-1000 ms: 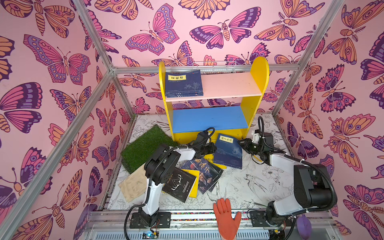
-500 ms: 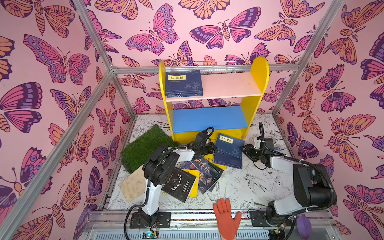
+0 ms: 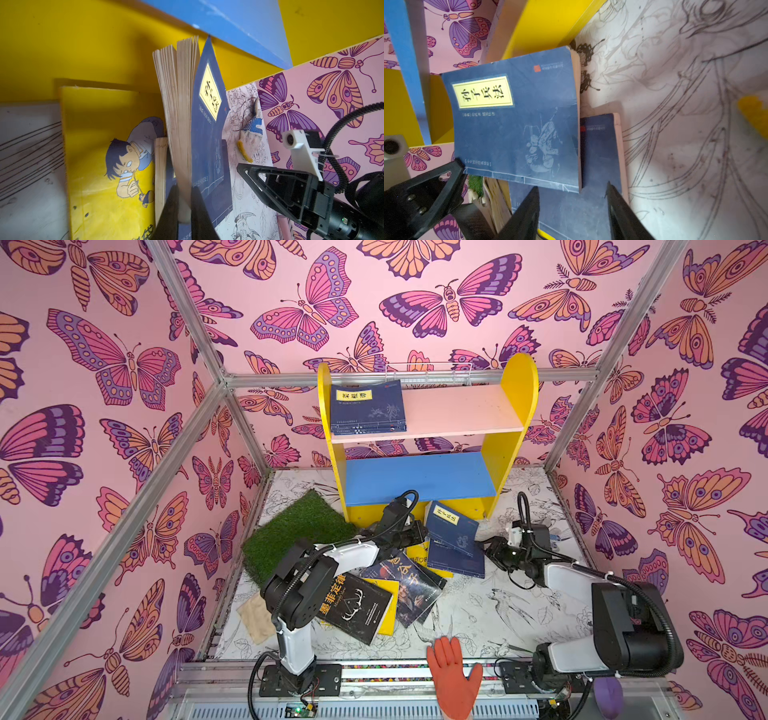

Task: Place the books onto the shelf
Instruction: 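Lift the upright dark blue book with the right gripper while the left releases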

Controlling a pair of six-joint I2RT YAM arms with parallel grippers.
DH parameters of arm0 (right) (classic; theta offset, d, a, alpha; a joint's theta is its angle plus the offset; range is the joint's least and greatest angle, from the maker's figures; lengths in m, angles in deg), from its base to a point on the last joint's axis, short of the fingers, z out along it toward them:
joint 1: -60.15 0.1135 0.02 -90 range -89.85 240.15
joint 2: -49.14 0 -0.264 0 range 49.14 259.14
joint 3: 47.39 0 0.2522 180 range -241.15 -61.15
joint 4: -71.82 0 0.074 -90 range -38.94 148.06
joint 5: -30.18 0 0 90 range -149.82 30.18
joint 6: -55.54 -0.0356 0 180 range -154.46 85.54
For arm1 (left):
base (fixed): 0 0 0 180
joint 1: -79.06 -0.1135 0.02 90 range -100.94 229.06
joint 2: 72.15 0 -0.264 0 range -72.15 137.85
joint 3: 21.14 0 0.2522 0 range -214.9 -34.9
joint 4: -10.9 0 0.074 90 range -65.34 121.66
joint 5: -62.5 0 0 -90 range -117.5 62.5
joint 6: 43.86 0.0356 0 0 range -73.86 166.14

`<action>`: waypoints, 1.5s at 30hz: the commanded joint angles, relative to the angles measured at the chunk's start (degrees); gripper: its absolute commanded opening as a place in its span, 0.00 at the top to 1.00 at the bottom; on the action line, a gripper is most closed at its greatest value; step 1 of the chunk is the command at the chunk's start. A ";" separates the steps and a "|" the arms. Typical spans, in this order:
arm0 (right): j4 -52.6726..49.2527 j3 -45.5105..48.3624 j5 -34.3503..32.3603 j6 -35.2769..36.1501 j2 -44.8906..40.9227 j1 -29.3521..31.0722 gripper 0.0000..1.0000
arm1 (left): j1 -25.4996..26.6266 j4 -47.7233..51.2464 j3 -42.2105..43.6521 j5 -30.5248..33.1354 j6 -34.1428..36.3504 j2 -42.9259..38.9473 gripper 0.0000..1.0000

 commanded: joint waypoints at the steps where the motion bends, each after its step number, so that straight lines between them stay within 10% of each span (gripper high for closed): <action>1: 4.43 2.42 5.37 -1.96 -0.54 -0.20 0.48 | -0.36 -0.52 1.46 -1.86 -3.57 -1.56 1.00; 20: 30.97 6.38 10.59 -18.23 10.93 0.03 0.49 | -0.42 -2.51 1.26 -6.65 -12.40 -5.51 1.00; 32: 49.14 6.87 12.91 -32.47 14.08 0.88 0.77 | -0.54 -5.47 2.46 -6.01 -13.03 -5.14 1.00; 42: 34.64 4.85 12.99 -25.11 2.41 0.93 1.00 | -1.73 -5.12 6.15 -2.92 -11.51 -7.60 1.00; 45: 28.89 4.23 14.10 -22.34 -2.53 0.88 1.00 | -2.66 -5.37 7.97 -1.53 -11.54 -9.31 0.67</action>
